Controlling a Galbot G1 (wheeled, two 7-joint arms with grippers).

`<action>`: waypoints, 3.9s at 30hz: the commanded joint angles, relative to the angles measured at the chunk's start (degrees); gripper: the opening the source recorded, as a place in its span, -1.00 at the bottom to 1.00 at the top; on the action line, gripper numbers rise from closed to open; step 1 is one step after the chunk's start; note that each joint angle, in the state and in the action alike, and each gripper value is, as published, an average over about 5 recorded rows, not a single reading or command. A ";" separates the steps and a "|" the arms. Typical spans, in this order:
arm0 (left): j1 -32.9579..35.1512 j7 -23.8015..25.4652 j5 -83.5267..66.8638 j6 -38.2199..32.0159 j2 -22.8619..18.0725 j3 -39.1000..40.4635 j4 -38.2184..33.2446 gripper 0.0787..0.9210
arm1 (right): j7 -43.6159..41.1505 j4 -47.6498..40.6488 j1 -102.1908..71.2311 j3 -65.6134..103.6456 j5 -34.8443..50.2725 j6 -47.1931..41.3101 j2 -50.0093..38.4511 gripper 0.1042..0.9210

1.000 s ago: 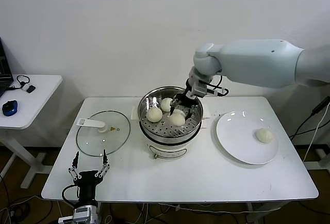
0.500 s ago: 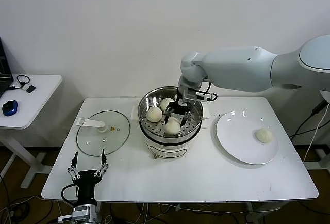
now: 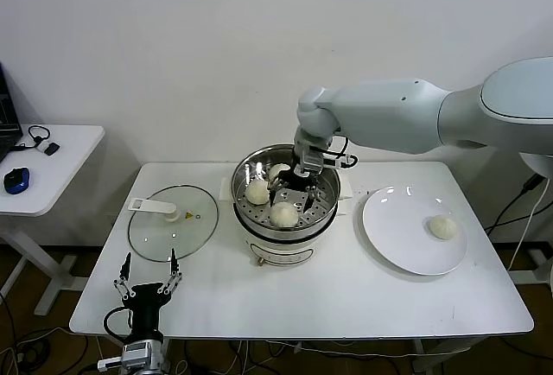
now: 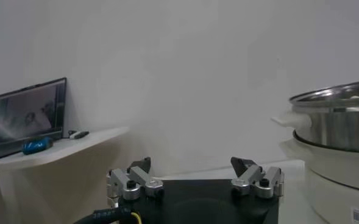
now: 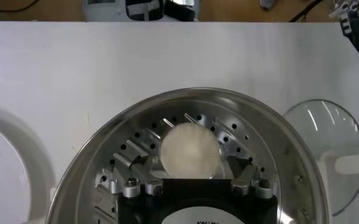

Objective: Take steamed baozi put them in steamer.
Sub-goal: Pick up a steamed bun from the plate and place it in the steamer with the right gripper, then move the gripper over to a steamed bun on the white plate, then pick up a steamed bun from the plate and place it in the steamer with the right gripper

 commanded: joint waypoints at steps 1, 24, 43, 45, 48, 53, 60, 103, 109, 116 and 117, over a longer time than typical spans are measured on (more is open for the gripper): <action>0.01 0.04 -0.07 0.14 -1.89 0.05 -0.35 0.77 | -0.23 -0.46 1.97 -0.77 4.45 0.46 -0.40 0.75; 0.57 0.23 0.41 0.18 -1.77 1.09 -0.60 0.77 | -7.82 5.71 12.35 -14.64 22.15 -42.94 -21.81 0.76; 1.69 0.10 1.61 -0.33 -2.06 0.51 0.63 0.77 | -16.37 -13.56 -10.19 1.98 7.06 -33.33 -33.05 0.76; 1.89 0.08 1.79 -0.50 -2.10 0.45 0.83 0.77 | -16.46 -15.59 -12.65 4.49 5.84 -32.82 -32.99 0.76; 2.21 0.03 2.10 -0.78 -2.13 0.40 1.09 0.77 | -16.55 -19.41 -17.13 9.57 3.56 -31.86 -32.74 0.76; 2.41 0.00 2.30 -0.89 -2.13 0.16 1.42 0.77 | -16.52 -25.08 -22.78 16.38 -0.65 -30.37 -31.92 0.76; 2.28 -0.17 2.67 -0.86 -2.20 0.10 2.12 0.77 | -16.36 -29.98 -27.16 21.25 -3.59 -28.96 -31.11 0.76; 1.97 -0.46 3.28 -1.75 -2.02 0.61 3.19 0.77 | -15.66 -39.25 -33.68 31.34 -7.33 -26.06 -25.98 0.68; 2.02 -0.49 3.26 -1.73 -2.01 0.63 3.07 0.77 | -15.77 -38.18 -32.93 31.07 -7.36 -26.37 -26.47 0.54; 2.16 -0.56 3.13 -1.75 -1.93 0.49 2.69 0.77 | -16.11 -33.87 -28.73 26.24 -5.33 -27.94 -28.04 0.37; 2.20 -0.57 3.09 -1.76 -1.90 0.46 2.63 0.77 | -16.14 -32.48 -27.67 24.91 -4.38 -28.43 -28.53 0.36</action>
